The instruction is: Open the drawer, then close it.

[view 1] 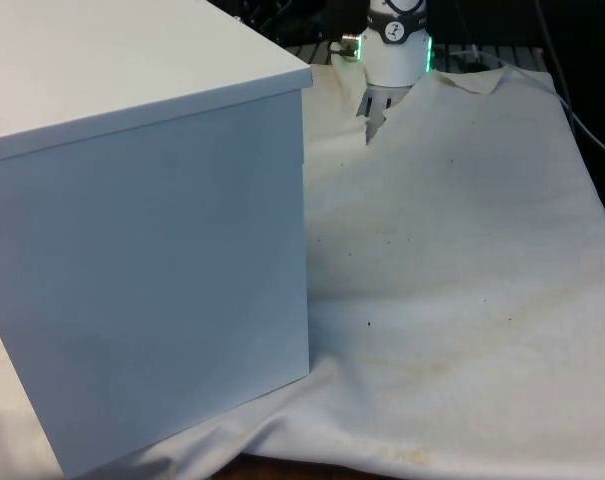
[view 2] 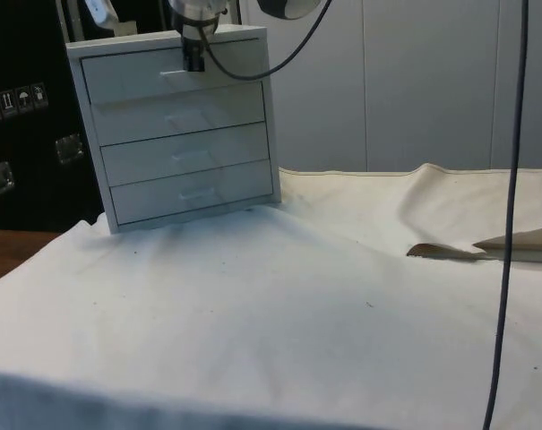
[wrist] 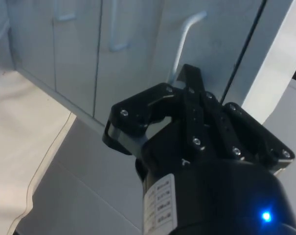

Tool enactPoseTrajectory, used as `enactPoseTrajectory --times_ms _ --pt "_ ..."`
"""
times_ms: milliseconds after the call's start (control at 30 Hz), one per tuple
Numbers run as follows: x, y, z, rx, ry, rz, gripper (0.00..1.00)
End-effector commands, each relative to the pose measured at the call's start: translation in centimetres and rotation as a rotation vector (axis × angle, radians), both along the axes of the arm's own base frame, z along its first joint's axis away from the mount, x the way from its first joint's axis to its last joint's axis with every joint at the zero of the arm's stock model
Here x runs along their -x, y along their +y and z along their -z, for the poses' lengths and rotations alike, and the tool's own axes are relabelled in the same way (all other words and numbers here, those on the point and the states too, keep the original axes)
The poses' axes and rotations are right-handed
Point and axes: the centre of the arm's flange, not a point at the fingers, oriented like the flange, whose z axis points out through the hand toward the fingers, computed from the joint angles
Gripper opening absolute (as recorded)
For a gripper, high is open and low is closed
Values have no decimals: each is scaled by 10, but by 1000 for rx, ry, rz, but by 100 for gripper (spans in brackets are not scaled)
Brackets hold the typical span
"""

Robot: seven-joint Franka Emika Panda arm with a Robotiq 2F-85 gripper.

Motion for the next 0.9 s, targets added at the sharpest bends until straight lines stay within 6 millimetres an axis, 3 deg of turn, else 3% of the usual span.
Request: enactPoseTrajectory --times_ms 0,533,867 --pt "-1 -7 1 -9 2 -3 0" --pt "-4 -5 0 -7 -8 0 0" --pt "0 14 -9 -5 -20 7 0"
